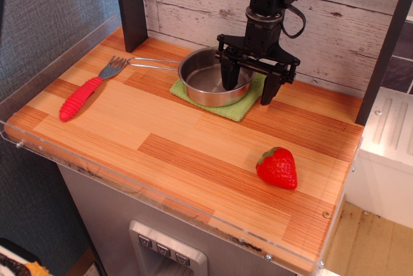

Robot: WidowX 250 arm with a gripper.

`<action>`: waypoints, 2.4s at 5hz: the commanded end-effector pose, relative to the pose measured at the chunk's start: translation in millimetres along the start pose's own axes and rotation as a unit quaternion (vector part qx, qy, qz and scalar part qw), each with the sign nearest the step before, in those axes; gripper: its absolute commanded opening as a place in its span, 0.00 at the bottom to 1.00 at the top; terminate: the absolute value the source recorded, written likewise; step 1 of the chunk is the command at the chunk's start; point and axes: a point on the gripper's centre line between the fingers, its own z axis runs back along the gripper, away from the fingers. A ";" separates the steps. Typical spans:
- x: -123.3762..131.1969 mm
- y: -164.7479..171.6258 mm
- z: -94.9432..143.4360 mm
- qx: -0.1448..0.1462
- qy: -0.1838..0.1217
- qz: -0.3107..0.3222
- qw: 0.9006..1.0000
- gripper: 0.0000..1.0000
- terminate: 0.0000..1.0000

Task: Move the pot and place it beneath the towel.

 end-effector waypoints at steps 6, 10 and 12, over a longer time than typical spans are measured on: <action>-70.5 -3.5 71.7 0.008 -0.055 -0.079 0.995 0.00 0.00; -105.1 27.2 -3.5 0.017 0.002 -0.154 0.988 0.00 0.00; -120.8 18.7 -5.6 0.005 0.017 -0.215 0.976 0.00 0.00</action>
